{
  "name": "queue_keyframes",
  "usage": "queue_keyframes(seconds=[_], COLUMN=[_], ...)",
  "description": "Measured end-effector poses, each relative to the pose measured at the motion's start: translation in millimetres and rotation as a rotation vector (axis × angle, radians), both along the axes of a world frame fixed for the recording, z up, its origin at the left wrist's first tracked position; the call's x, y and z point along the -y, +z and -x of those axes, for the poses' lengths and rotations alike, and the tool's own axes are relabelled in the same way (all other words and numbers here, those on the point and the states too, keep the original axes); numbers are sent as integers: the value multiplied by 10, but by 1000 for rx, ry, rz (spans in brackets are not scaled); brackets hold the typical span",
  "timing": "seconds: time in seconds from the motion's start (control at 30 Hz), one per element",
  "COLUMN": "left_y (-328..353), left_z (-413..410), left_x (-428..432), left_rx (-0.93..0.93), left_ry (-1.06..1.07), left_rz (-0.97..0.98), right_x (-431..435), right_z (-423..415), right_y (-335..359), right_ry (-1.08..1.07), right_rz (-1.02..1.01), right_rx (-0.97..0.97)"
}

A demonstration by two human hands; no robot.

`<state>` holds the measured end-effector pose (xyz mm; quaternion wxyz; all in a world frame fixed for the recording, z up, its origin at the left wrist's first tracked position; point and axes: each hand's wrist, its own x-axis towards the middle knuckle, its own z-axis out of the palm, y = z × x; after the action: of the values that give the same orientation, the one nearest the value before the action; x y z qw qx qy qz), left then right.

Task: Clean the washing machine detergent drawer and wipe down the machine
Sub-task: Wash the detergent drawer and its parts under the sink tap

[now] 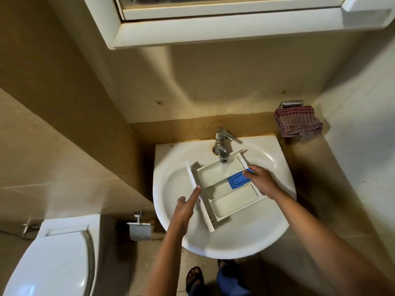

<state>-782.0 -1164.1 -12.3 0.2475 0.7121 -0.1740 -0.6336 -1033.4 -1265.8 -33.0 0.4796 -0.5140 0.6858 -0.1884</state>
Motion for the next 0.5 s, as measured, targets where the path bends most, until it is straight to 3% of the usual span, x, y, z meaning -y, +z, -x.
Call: queue_keyframes(seconds=[0.13, 0.37, 0.43, 0.5], left_y=[-41, -76, -77, -85], left_z=[79, 176, 189, 196], left_x=[127, 118, 122, 127], left_rx=[-252, -320, -306, -294], left_ry=[100, 127, 124, 119], left_rz=[-4, -30, -20, -42], right_x=[0, 2, -18, -93], right_z=[16, -11, -67, -159], right_y=[-16, -5, 54, 53], right_ry=[-12, -10, 64, 142], right_rz=[-11, -40, -59, 26], right_rx=[50, 34, -91, -435])
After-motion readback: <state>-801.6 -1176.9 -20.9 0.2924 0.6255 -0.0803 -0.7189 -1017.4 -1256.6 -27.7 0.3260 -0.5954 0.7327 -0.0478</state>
